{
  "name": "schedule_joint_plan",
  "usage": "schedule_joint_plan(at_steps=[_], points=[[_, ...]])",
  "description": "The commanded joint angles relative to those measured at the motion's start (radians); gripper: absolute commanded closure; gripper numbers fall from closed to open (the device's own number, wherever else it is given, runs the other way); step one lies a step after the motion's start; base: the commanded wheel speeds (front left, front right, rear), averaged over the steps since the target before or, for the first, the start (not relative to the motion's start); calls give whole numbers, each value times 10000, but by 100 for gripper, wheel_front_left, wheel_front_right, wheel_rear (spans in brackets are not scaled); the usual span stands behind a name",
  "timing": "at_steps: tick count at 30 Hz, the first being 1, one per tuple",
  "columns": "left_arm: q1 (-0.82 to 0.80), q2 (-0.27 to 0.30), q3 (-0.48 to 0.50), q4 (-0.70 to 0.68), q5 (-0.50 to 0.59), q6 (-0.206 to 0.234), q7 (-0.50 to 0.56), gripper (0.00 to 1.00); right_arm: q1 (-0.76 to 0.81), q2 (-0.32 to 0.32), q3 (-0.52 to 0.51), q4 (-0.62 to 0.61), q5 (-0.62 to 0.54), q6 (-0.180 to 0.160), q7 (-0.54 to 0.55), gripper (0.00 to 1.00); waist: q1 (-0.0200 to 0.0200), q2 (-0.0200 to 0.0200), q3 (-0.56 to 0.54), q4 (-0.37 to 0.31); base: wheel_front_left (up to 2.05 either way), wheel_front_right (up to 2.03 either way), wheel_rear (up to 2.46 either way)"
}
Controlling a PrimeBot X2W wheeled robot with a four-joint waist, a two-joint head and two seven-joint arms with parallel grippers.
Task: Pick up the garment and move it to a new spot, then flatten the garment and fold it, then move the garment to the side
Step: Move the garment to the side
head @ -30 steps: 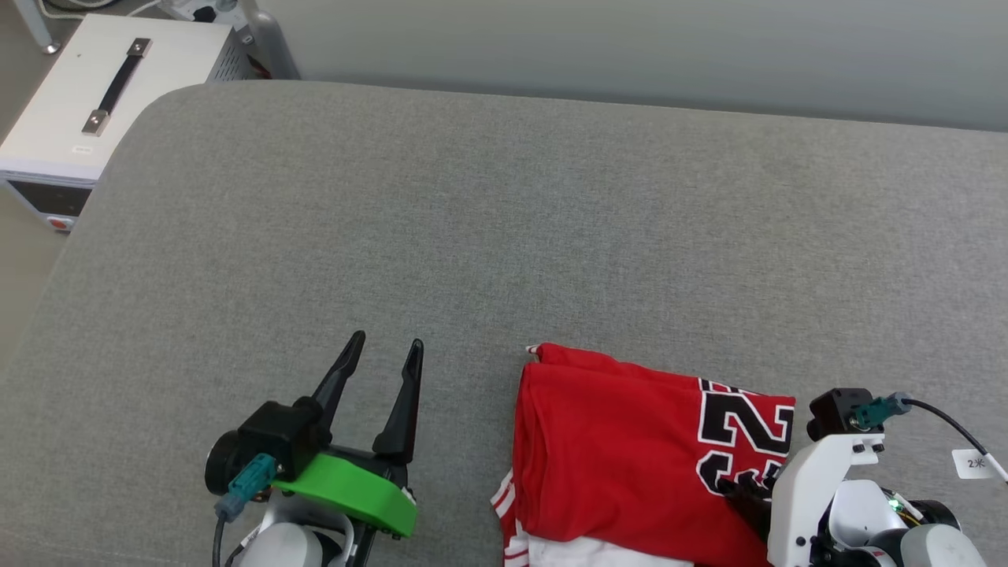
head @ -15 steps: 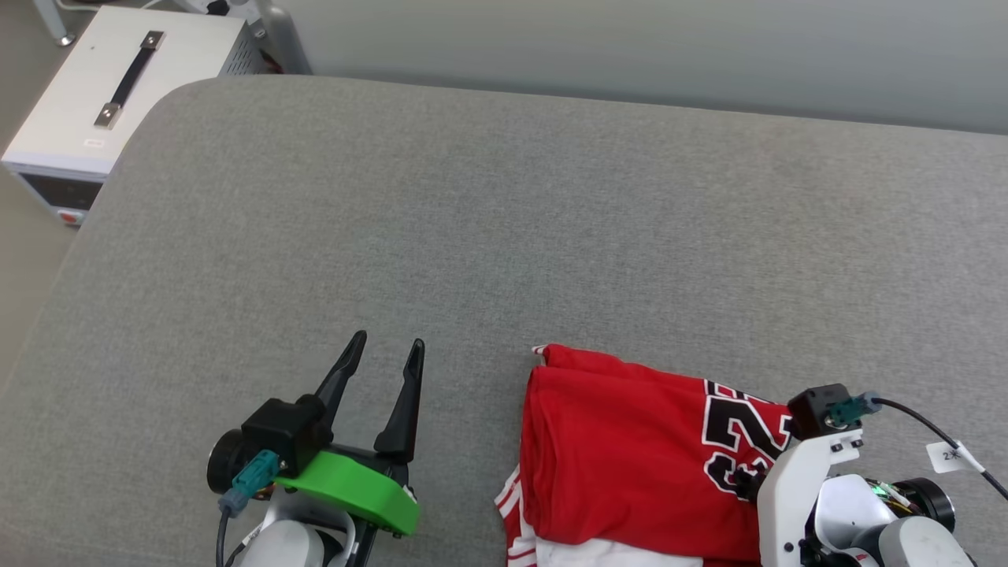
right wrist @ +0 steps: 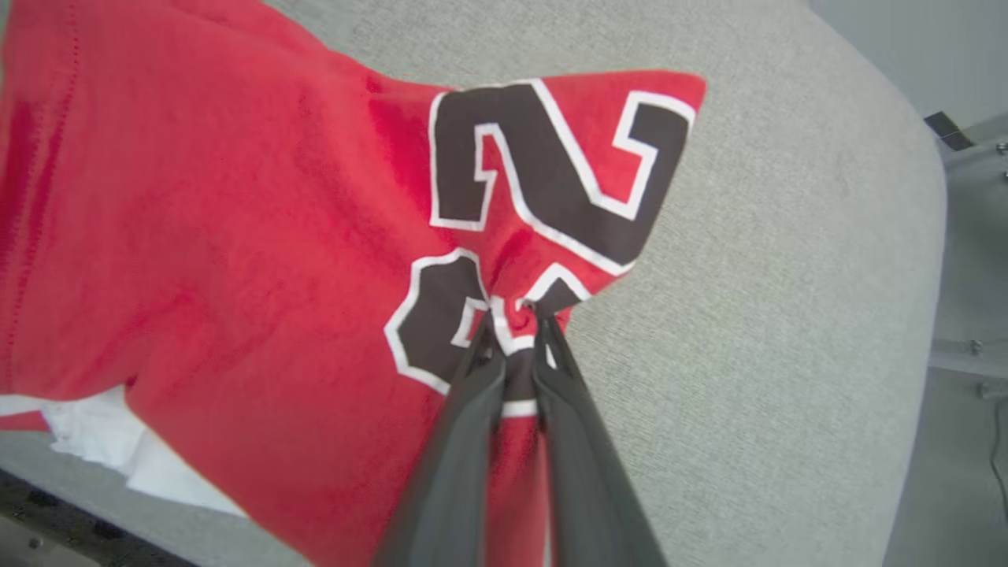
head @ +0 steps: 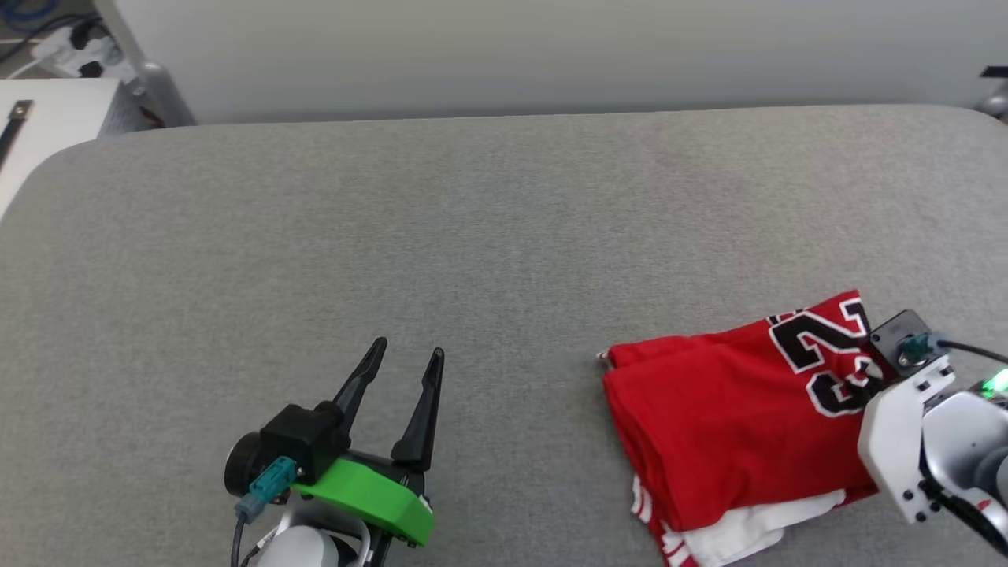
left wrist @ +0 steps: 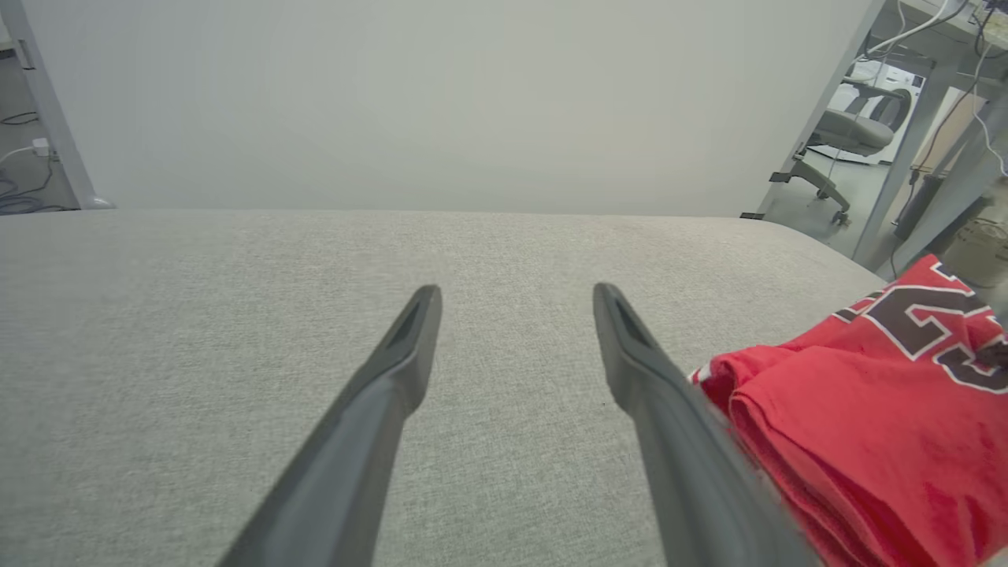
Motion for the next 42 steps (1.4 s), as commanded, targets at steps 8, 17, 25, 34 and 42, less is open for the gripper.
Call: schedule_joint_plan(at_steps=[8,17,25,34,42], points=[[-1508,488,-449,-629,210,-58,-59,0,-2148,-1964,-20,857,168,-7,-1226,100,0,-1,2253,-2257,0,0,0],[-2885,1313,-736,-1492,444,-58,-59,0,-3590,-1600,-1281,3183,-716,-7,-2982,100,0,-1,4047,-2840,0,0,0],[-3576,1875,-819,-2585,526,-45,321,0,-4652,-1412,-2285,5518,-1377,-7,-4459,100,0,-1,4945,-2772,0,0,0],[-3608,2015,-835,-3475,571,119,702,0,-5804,-1110,-2830,7405,-2022,-7,-5565,100,0,-1,5260,-2516,0,0,0],[-3503,1910,-845,-3267,449,219,487,0,-6252,-899,-3117,8256,-2572,-7,-5970,0,0,-1,4755,-2251,0,0,0]])
